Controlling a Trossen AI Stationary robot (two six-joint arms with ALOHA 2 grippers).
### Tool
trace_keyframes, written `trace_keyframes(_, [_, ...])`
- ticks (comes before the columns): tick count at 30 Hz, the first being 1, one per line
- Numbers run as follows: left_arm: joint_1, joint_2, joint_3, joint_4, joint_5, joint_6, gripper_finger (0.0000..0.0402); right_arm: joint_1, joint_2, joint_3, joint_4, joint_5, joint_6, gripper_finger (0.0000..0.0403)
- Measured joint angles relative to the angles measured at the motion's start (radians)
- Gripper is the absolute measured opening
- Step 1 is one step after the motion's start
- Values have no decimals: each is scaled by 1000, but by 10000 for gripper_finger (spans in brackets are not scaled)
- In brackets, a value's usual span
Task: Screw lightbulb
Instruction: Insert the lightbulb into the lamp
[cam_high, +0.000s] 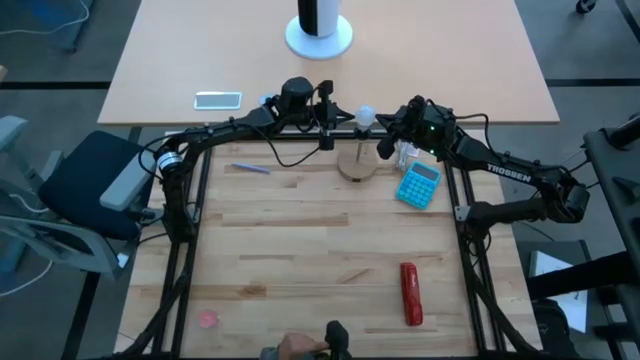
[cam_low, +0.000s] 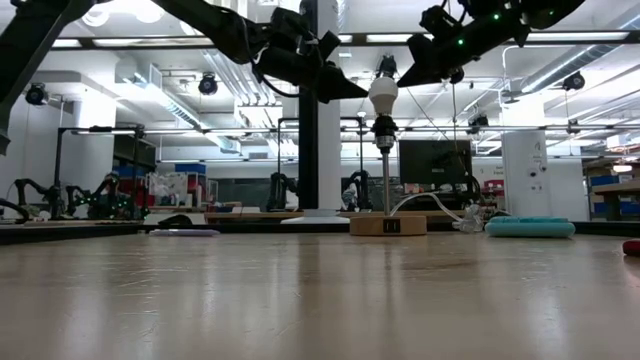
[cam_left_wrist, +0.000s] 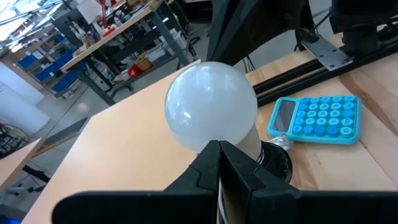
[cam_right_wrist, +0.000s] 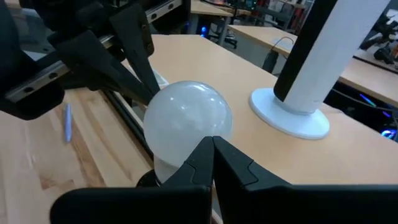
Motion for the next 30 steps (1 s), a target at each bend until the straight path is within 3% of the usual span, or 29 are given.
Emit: trace_keyframes(30, [1, -14, 0, -29, -16, -4, 0, 11, -21, 1, -64, 45, 21, 0])
